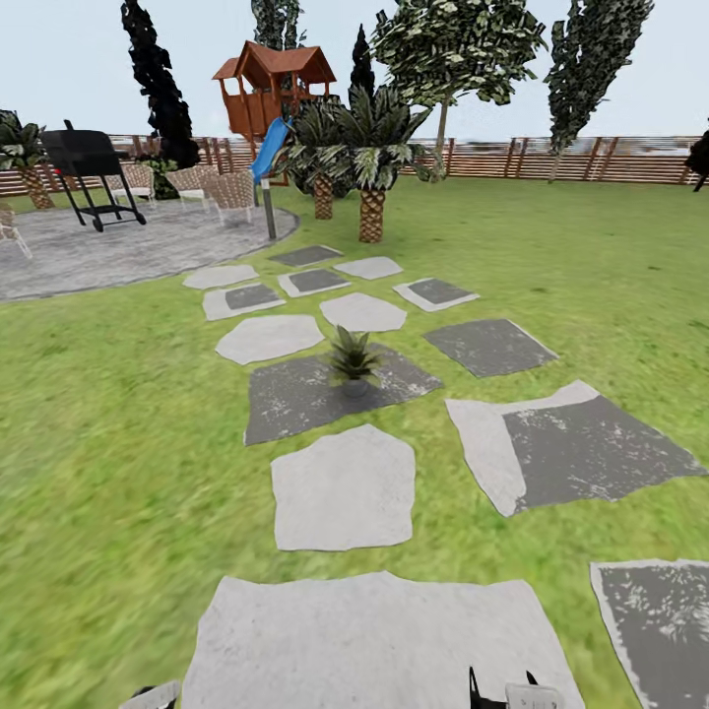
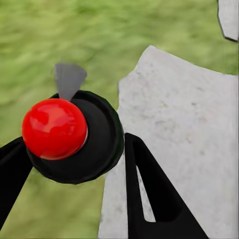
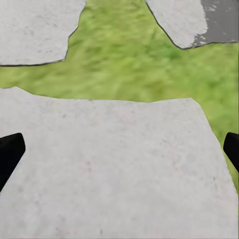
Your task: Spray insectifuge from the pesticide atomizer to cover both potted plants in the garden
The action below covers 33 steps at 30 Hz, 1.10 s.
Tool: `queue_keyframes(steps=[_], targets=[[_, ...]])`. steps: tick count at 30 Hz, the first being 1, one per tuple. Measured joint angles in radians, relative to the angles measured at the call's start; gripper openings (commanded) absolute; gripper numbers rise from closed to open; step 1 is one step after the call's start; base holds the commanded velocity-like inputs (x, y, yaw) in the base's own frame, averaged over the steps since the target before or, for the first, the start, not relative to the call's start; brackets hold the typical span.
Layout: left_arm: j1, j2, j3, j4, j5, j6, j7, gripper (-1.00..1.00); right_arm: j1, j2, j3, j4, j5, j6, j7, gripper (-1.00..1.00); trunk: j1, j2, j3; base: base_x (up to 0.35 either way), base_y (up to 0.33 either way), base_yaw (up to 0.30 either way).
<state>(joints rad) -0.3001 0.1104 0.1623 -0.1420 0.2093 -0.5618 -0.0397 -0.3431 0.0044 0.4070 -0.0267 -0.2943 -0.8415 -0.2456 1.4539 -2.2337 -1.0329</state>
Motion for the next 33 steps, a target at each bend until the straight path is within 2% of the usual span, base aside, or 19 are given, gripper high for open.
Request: queue_keyframes(steps=[33], targets=[[0.000,0.000,0.000,0.000,0.000,0.000,0.000,-1.00,0.000,0.000,0.000,0.000,0.000,0.000,0.000,1.00,0.000,0.000,0.007,0.339,0.000,0.003]])
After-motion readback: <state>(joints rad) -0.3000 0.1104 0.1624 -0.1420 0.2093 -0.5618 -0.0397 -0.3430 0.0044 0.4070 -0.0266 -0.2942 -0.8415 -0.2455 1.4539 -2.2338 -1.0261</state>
